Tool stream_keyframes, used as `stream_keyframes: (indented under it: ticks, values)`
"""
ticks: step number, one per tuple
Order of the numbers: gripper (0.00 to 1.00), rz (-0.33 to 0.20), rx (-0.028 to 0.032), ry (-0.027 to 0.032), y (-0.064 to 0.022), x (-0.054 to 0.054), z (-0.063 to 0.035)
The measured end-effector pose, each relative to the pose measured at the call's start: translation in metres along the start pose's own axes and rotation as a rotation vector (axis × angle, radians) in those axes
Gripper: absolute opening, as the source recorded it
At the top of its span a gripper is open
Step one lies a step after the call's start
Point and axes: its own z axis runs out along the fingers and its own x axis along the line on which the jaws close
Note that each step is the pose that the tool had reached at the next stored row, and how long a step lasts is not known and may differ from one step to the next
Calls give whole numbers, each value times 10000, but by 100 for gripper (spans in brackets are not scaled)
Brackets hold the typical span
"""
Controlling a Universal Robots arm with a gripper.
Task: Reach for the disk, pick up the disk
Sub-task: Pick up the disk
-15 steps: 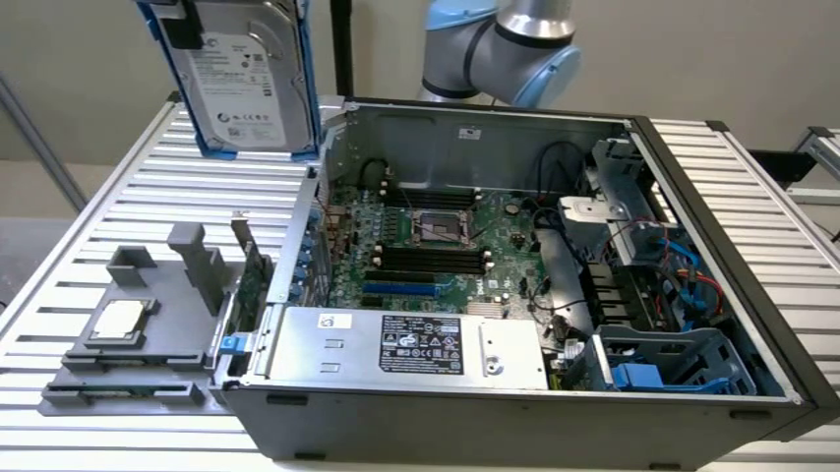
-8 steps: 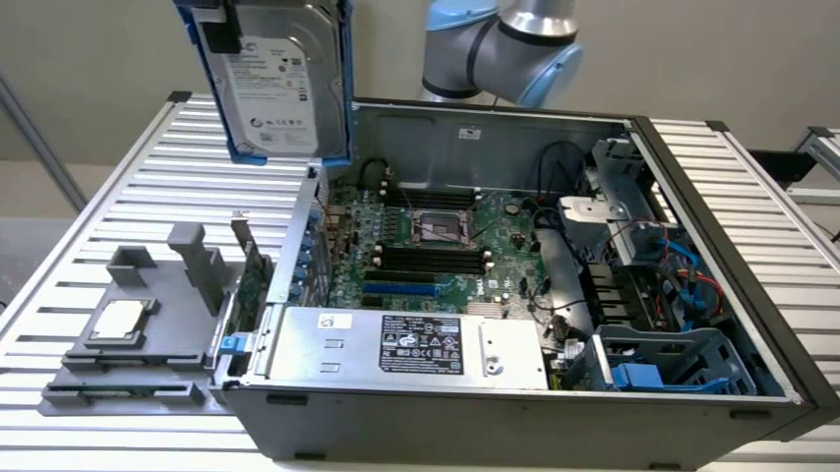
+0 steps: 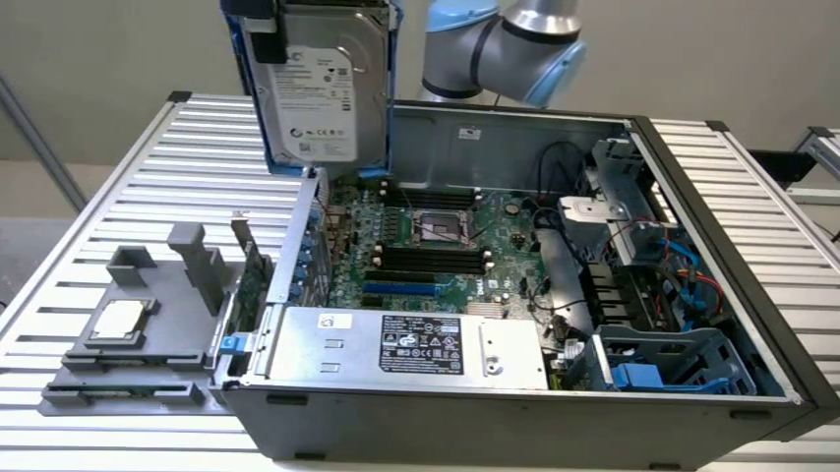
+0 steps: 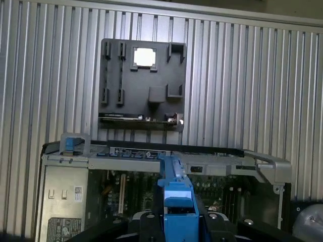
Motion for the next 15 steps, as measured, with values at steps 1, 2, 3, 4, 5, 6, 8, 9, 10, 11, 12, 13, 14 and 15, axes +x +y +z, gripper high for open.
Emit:
stream_keyframes:
  ticks: [1,2,3,4,5,6,8,9,10,11,12,13,14,15]
  values:
    - [33,0,0,0,-44,18,-2]
    - [33,1,-1,1,-90,37,-4]
    - [33,1,0,0,-133,56,-6]
    - [33,0,1,-1,-178,74,-7]
    - [33,1,1,-2,-219,91,-9]
    - [33,1,0,0,-266,110,-12]
    - [33,0,-1,1,-356,147,-16]
    - [33,2,-1,1,-400,166,-18]
    - [33,0,0,1,-446,185,-20]
    - [33,0,0,0,-488,203,-22]
    - [33,1,0,0,-534,222,-24]
    - [33,0,-1,1,-579,241,-26]
    - [33,0,0,1,-622,260,-28]
    - [33,1,0,0,-664,278,-30]
